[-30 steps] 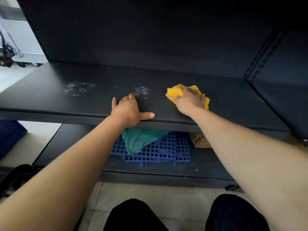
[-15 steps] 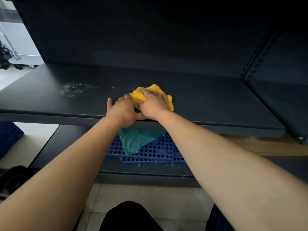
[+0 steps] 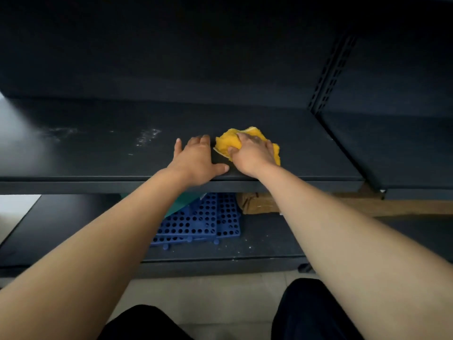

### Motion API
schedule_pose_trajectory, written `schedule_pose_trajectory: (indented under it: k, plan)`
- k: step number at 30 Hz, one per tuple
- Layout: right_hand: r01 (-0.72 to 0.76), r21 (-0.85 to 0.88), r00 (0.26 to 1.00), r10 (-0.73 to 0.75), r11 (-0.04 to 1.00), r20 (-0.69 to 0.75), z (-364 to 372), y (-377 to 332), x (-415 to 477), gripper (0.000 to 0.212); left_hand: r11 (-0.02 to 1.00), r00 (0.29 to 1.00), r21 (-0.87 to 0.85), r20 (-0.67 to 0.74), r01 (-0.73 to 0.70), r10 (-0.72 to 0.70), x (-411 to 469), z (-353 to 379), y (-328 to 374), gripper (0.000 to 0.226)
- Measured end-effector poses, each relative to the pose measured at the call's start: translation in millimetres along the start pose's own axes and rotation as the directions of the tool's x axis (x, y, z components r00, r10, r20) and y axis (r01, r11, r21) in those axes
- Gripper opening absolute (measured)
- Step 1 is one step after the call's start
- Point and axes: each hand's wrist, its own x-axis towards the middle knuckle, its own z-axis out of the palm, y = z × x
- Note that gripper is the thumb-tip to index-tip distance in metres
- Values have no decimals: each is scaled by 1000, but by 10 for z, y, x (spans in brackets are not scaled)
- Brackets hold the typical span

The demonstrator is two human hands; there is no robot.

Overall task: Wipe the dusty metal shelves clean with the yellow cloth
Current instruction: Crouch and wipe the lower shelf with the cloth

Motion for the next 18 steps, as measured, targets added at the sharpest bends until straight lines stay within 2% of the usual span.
schedule_pose_trajectory:
  k: [5, 10, 15, 18]
  plan:
    - [-130, -9, 991, 130, 991, -40, -218, 756, 107, 57, 998, 991, 56, 127, -40, 32, 211, 152, 503, 89]
    - [-268, -20, 962, 267, 963, -63, -401, 1327, 269, 57, 999, 982, 30, 187, -27, 21, 315, 188, 683, 85]
    - [-340, -40, 938, 336, 939, -83, -389, 1234, 420, 55, 1000, 987, -20, 160, 0, 3, 312, 174, 627, 87]
    - [-297, -55, 954, 294, 953, -62, -315, 977, 451, 55, 999, 997, -45, 79, 3, 1, 247, 184, 495, 86]
